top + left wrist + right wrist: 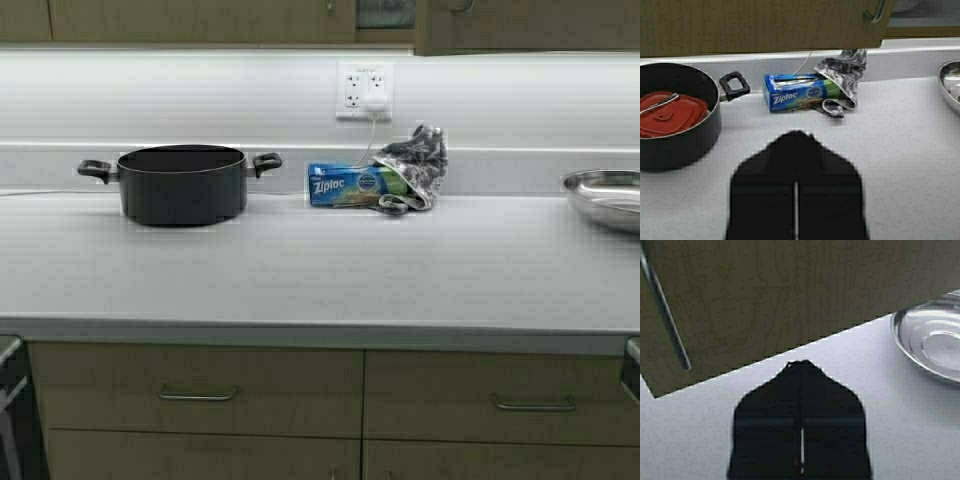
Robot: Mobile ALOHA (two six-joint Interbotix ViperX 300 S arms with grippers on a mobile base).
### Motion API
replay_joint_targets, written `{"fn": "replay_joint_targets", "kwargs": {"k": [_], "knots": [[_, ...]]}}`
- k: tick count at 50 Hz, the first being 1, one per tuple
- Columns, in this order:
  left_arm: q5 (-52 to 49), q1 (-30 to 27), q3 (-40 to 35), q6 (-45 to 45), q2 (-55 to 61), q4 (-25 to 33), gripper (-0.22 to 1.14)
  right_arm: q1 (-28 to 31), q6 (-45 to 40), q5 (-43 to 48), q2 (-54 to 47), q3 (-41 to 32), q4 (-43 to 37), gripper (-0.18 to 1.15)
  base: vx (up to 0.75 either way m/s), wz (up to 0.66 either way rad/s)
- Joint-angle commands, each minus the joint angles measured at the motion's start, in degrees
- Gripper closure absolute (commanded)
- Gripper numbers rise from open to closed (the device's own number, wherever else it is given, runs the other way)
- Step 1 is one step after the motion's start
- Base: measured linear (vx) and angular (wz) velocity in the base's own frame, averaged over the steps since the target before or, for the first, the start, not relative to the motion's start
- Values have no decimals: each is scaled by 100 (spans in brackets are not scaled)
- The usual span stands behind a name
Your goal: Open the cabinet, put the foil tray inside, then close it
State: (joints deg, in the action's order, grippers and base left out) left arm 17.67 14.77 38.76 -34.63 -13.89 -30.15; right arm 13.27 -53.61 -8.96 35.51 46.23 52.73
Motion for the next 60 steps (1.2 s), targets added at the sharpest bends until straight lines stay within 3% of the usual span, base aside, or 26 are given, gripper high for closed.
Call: {"fn": "replay_joint_targets", "kwargs": {"k": [1, 27, 35, 48, 60], "knots": [[44, 9, -44, 9, -79, 18, 87, 9, 9, 97, 0, -229, 9, 90, 1, 0], [105, 9, 9, 35, -79, 9, 87, 9, 9, 255, -299, -396, 9, 90, 1, 0], [246, 9, -9, 9, -70, 9, 87, 9, 53, 870, -1169, -1195, 35, 90, 3, 0], [272, 18, -62, -9, -35, 18, 87, 9, 44, 861, -2830, -2663, 0, 90, 2, 1], [272, 9, -79, 0, -44, 18, 87, 9, 26, 765, -2514, -2294, -9, 90, 1, 0]]}}
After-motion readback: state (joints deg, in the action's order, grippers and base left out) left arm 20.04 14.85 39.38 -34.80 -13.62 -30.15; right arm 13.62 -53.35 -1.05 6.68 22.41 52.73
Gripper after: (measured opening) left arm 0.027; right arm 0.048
